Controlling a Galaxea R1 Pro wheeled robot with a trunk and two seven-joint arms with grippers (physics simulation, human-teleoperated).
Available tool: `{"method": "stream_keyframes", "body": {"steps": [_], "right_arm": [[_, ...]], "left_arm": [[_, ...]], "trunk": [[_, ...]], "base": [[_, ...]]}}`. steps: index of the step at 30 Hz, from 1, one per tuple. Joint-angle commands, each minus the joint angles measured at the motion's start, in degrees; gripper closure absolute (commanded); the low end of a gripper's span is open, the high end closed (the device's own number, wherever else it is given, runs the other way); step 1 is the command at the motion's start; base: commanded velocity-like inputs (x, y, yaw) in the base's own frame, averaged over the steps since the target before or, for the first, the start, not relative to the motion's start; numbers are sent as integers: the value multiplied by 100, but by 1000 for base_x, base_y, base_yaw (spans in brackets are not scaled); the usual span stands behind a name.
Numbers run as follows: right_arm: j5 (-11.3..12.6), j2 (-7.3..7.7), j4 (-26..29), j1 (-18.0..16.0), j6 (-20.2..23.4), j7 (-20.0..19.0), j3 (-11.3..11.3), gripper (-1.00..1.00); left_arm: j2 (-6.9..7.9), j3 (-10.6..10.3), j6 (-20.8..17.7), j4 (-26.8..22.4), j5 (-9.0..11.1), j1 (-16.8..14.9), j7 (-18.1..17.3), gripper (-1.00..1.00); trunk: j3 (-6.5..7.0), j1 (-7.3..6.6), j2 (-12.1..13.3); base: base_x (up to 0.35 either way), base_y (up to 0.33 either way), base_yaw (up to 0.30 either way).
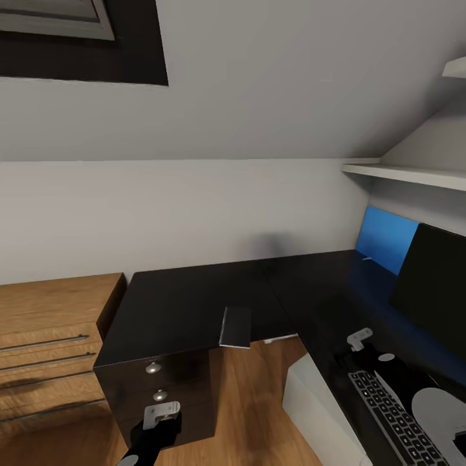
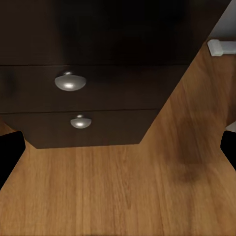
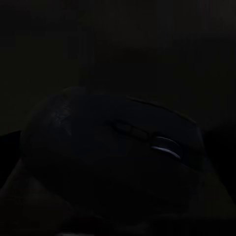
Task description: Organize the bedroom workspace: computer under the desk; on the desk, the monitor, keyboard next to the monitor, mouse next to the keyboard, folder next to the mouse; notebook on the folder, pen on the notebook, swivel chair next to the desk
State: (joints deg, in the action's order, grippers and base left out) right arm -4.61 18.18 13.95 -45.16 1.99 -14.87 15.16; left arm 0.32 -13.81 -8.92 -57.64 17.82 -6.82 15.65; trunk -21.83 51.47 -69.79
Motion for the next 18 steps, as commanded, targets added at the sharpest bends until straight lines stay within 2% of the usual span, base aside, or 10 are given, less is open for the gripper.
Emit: {"method": "stream_keyframes", "body": {"steps": [1, 4, 18], "right_arm": [[-48, -2, 13, -2, 21, -24, -16, 100], [-48, -6, 18, -2, 21, -25, -14, 100], [-48, -16, 29, -2, 21, -25, -12, 100]], "left_arm": [[3, -16, -22, -10, 37, -3, 46, -100], [3, -16, -22, -9, 37, -3, 45, -100], [3, -16, -13, -8, 37, -3, 52, -100]], "trunk": [[-25, 23, -46], [-43, 45, -86], [-277, 330, -607]], "base": [[0, 0, 0], [0, 0, 0], [0, 0, 0]]}}
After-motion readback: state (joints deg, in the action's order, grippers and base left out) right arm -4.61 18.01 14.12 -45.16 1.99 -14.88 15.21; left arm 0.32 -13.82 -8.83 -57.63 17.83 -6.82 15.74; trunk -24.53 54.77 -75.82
